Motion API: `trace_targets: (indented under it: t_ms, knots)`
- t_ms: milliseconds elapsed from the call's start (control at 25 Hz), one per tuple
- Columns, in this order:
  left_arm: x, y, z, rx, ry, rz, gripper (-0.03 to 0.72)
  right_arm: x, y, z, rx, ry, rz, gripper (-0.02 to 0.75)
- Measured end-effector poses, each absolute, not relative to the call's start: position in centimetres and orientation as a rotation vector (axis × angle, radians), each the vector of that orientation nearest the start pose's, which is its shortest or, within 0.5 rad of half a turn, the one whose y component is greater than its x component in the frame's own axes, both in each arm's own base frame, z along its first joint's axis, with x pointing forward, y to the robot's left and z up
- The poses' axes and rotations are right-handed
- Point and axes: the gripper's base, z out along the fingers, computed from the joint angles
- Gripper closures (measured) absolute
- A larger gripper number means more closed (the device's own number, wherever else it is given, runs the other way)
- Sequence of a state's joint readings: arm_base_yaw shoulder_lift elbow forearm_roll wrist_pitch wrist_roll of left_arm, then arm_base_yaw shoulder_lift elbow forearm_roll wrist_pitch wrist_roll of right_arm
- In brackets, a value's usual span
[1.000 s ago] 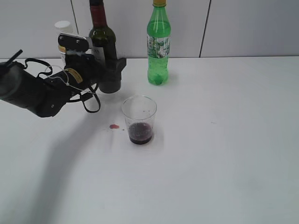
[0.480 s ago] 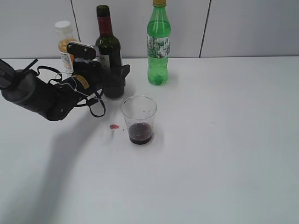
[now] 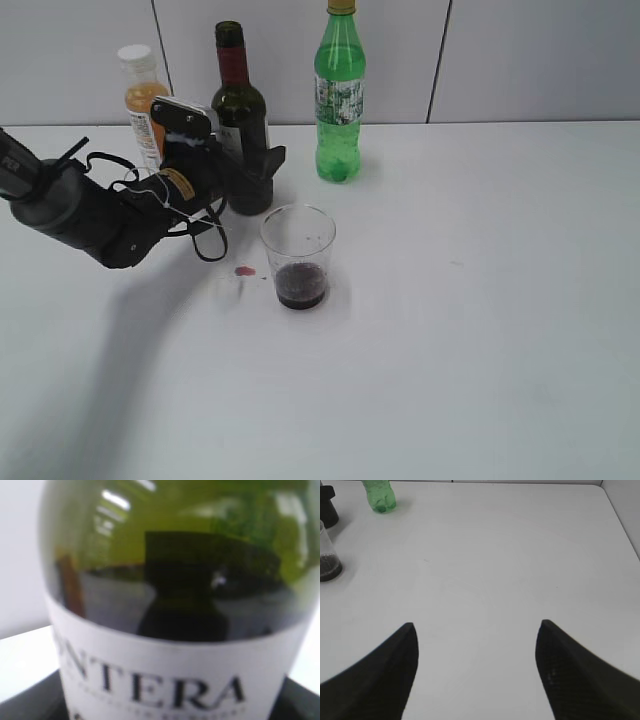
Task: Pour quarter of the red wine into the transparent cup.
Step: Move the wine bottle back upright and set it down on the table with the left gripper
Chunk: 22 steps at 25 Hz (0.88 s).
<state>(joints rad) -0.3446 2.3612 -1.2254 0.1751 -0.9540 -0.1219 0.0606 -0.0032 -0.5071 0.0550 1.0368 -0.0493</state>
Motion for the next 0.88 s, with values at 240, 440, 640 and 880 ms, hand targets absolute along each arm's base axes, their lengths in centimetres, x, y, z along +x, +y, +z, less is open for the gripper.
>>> trace_targets:
  t_ms: [240, 440, 640, 880]
  knots:
    - [43.2, -16.9, 9.4, 0.383, 1.593, -0.396, 0.057, -0.6, 0.4, 28.1, -0.112, 2.006, 0.073, 0.154]
    - [43.4, -16.8, 10.7, 0.374, 1.555, -0.395, 0.014, -0.6, 0.4, 28.1, -0.112, 2.006, 0.073, 0.154]
    - [43.5, -16.6, 14.0, 0.364, 1.490, -0.393, 0.013, -0.6, 0.4, 28.1, -0.112, 2.006, 0.073, 0.154]
    - [42.7, -16.5, 20.5, 0.395, 1.418, -0.376, 0.013, -0.6, 0.4, 28.1, -0.112, 2.006, 0.073, 0.154]
